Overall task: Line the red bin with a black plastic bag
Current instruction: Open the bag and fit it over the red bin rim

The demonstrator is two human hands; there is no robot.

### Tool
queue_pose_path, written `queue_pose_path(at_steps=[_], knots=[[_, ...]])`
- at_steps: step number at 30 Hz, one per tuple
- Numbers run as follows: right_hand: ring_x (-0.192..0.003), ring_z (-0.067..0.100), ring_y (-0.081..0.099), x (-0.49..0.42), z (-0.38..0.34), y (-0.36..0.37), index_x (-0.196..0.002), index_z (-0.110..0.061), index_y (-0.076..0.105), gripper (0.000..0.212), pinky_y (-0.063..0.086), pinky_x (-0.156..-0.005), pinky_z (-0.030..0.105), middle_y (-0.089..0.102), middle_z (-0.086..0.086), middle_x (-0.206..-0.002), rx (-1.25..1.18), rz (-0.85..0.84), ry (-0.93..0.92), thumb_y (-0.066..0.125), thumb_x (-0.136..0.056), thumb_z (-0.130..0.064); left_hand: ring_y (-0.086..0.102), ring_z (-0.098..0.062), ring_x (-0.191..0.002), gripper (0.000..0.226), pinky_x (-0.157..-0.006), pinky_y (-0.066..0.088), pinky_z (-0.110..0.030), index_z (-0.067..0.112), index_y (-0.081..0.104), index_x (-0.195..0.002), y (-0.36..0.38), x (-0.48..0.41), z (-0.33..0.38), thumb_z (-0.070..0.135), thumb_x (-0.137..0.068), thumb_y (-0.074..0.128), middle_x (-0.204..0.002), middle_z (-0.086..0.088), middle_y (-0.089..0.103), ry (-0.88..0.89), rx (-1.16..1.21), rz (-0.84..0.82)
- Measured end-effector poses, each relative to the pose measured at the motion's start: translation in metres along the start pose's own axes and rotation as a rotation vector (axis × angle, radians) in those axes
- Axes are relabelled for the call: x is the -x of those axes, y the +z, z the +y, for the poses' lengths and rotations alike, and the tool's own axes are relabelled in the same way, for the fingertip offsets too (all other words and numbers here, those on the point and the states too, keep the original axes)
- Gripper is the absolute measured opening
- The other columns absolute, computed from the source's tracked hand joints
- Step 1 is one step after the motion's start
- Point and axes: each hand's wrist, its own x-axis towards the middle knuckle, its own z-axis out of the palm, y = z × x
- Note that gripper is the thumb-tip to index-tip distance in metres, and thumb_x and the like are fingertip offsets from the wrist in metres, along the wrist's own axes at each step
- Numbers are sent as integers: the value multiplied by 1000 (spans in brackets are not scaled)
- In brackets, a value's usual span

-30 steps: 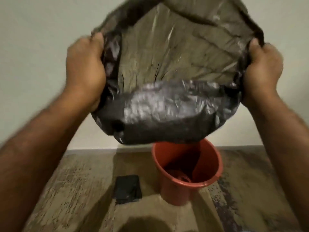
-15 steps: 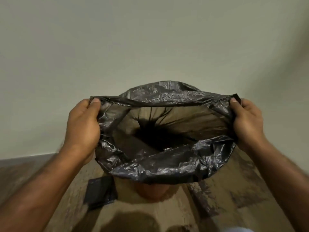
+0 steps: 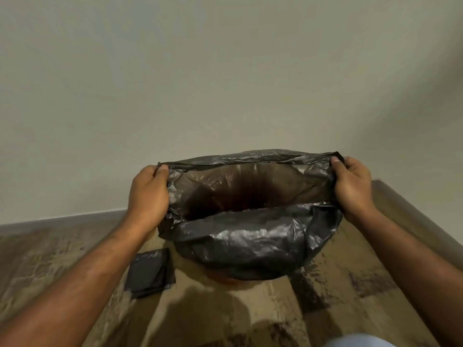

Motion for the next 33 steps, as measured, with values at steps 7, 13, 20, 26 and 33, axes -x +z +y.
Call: queue_pose_path(at_steps=[7, 13, 20, 26, 33], knots=[[-80, 23, 59, -42, 39, 46, -89, -10, 63, 26, 47, -72, 35, 64, 7, -85, 125, 21, 8, 48, -101, -28, 53, -15, -71, 28, -56, 38, -27, 8, 59, -94, 41, -48, -25, 26, -102, 40, -79, -1, 56, -54, -68, 13], [-79, 19, 54, -81, 31, 62, -81, -11, 58, 23, 40, -68, 31, 56, -1, -72, 118, 63, -59, 50, -98, -24, 56, -19, -71, 26, -65, 42, -27, 9, 62, -94, 55, -79, -16, 22, -101, 40, -81, -5, 60, 11, -97, 76], [-78, 20, 56, -96, 22, 71, -71, -20, 54, 27, 48, -72, 36, 58, 1, -76, 94, 70, -54, 50, -95, -30, 57, -25, -85, 25, -73, 45, -34, 13, 60, -91, 50, -102, -12, 26, -98, 41, -93, -8, 60, -10, -79, 73], [-91, 32, 64, -78, 58, 79, -89, -10, 63, 28, 52, -82, 47, 67, 14, -94, 239, -9, 10, 49, -97, -33, 59, -30, -87, 34, -75, 46, -35, 4, 65, -101, 56, -93, -50, 27, -99, 41, -99, -15, 64, -84, -212, 38], [-81, 33, 64, -67, 86, 84, -93, -7, 63, 28, 53, -73, 45, 64, 12, -86, 378, -89, 95, 48, -101, -29, 54, -32, -85, 34, -71, 38, -36, 1, 63, -96, 55, -95, -78, 25, -100, 40, -97, -17, 60, -134, -362, 16]])
